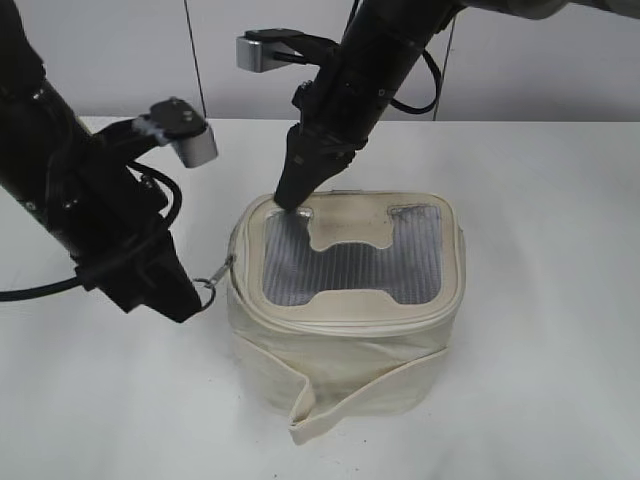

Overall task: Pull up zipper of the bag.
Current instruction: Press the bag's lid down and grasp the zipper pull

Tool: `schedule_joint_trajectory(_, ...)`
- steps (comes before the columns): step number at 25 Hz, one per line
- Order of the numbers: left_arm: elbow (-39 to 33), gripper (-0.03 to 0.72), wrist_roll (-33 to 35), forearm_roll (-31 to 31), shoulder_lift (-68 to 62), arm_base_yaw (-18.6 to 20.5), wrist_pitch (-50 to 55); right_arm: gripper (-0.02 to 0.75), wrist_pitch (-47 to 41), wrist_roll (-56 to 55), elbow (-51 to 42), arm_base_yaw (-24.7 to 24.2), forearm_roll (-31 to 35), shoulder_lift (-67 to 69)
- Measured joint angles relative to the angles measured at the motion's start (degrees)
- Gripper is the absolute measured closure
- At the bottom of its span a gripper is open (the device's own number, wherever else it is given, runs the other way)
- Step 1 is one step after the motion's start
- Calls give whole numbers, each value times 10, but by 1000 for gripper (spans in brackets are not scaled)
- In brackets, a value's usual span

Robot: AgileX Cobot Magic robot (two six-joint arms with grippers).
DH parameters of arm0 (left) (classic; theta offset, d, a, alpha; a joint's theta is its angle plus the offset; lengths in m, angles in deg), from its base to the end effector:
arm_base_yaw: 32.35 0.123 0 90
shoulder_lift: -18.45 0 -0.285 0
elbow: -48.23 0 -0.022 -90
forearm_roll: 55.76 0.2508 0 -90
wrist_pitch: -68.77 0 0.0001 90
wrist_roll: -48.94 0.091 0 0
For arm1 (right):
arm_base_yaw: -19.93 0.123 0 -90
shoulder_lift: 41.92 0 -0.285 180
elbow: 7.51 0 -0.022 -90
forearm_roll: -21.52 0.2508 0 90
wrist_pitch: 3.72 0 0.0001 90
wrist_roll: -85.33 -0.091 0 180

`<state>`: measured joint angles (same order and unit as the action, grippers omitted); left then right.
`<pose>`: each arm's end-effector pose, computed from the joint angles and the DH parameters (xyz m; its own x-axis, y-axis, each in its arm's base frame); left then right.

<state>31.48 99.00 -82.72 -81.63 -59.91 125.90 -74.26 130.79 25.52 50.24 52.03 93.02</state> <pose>0.2471 -0.1681 0.2269 -0.4468 0.8259 -0.3439 0.8934 0.3920 -0.2194 0.3799 0.2726 0.2159 -0.4089 -0.8130 -0.4146 -0.9065 0.3097 0.2870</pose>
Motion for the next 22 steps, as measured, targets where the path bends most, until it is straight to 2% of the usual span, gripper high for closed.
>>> schedule_joint_trajectory(4,-16,691,-33,-1,2,-38,17,691,0,-4,0,0,-1,0)
schedule_joint_trajectory(10,-26,691,-93,0,6,-138,7,691,0,-11,0,0,-1,0)
schedule_joint_trajectory(16,-26,691,-138,-7,10,-235,-97,691,0,-14,0,0,2,-1)
schedule_joint_trajectory(19,-24,691,-142,-14,10,-263,-141,692,0,-14,0,0,5,-1)
schedule_joint_trajectory(22,-8,691,-144,-13,4,-272,-152,692,-1,-14,0,0,6,-1)
